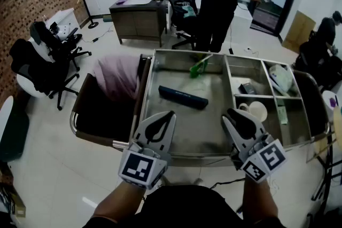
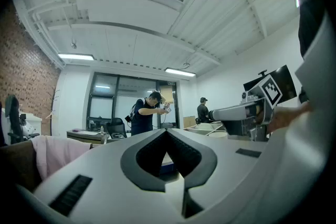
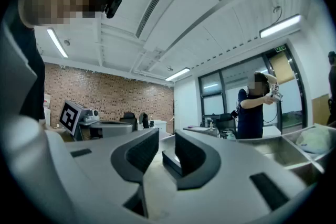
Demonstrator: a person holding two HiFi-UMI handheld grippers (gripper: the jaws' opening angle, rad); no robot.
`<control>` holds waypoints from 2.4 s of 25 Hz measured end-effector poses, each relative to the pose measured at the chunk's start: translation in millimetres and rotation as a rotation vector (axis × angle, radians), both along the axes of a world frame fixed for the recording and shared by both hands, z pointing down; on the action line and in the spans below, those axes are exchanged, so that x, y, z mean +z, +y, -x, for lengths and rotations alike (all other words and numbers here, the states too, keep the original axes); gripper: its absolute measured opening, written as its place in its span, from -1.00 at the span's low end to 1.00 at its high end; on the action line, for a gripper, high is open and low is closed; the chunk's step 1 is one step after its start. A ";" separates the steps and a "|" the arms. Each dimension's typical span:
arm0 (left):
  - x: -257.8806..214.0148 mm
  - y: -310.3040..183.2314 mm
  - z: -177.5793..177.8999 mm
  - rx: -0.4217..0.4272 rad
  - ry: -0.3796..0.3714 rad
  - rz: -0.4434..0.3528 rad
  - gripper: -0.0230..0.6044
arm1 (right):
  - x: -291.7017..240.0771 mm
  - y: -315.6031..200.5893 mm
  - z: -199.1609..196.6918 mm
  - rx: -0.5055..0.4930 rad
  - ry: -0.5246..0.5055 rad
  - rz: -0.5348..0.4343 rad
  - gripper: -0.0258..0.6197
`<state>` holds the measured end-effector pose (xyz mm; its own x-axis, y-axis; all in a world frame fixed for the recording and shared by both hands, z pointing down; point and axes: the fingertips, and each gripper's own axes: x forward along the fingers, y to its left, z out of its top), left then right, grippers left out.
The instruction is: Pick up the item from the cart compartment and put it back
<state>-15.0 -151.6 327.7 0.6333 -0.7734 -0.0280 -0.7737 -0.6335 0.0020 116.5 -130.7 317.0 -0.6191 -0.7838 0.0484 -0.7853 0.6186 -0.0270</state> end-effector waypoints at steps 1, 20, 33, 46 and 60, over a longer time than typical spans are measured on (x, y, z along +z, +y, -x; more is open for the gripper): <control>0.0 -0.3 1.1 0.000 -0.002 0.000 -0.93 | -1.8 -1.2 1.9 -0.002 0.011 -0.006 -0.54; 0.0 -1.1 11.3 -0.013 -0.010 0.001 -0.93 | -23.1 -47.4 40.0 -0.082 0.236 -0.050 -0.48; 2.6 -2.9 13.4 -0.026 -0.014 0.004 -0.93 | -2.8 -93.2 78.8 -0.210 0.416 -0.022 -0.20; 4.1 -2.9 19.7 -0.039 -0.002 0.008 -0.93 | 60.9 -145.5 113.0 -0.291 0.653 0.109 -0.19; 5.7 -3.6 20.8 -0.040 0.004 0.010 -0.93 | 154.7 -169.9 113.8 -0.371 0.948 0.299 -0.20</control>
<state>-35.7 -155.2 333.4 0.6014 -0.7986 -0.0229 -0.7986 -0.6017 0.0110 2.7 -300.5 471.7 -0.4253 -0.4301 0.7963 -0.3288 0.8932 0.3068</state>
